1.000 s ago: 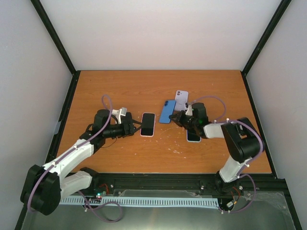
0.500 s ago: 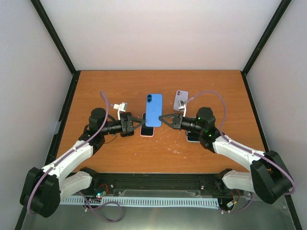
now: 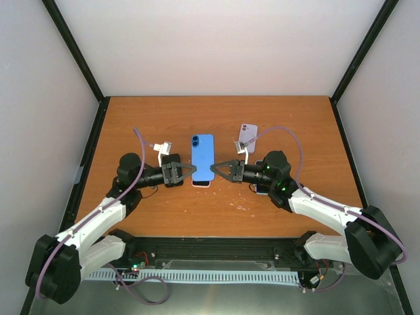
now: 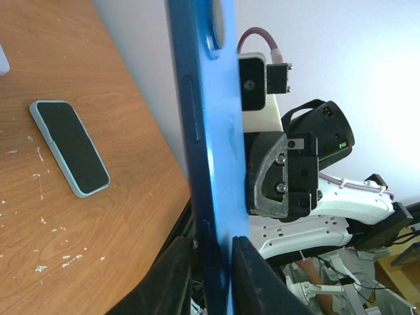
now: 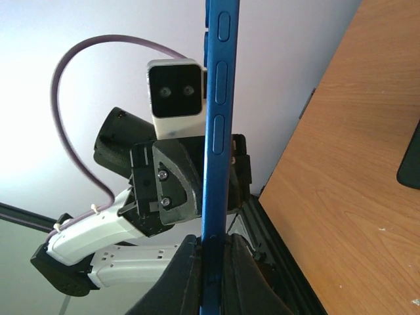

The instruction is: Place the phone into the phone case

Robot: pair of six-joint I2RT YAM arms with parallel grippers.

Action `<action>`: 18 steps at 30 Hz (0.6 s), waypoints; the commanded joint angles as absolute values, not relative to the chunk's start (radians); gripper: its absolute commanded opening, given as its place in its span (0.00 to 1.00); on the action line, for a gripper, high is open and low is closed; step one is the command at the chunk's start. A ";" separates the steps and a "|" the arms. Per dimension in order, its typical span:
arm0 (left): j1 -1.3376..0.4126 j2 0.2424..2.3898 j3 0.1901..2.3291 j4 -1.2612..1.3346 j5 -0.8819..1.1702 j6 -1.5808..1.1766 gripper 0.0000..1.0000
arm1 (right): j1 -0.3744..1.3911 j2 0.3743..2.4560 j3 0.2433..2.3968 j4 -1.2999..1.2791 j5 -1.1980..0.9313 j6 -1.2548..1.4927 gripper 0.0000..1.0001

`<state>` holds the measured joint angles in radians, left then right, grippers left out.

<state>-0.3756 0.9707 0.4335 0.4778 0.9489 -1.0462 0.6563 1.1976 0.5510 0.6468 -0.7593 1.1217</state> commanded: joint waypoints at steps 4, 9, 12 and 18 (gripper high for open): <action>-0.369 0.937 0.445 0.467 0.928 -1.001 0.08 | 0.666 1.175 0.577 0.604 -0.709 1.053 0.11; -0.370 0.933 0.459 0.430 0.911 -0.962 0.00 | 0.666 1.162 0.611 0.486 -0.672 0.987 0.24; -0.370 0.929 0.464 0.409 0.898 -0.943 0.00 | 0.664 1.152 0.623 0.421 -0.640 0.957 0.38; -0.370 0.904 0.537 0.138 0.759 -0.805 0.00 | 0.627 1.107 0.671 0.189 -0.495 0.869 0.68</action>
<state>-0.3759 0.9386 0.4400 0.2966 0.8623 -0.9352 0.6506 1.1488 0.6235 0.3538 -0.6125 0.9512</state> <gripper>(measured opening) 0.076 0.599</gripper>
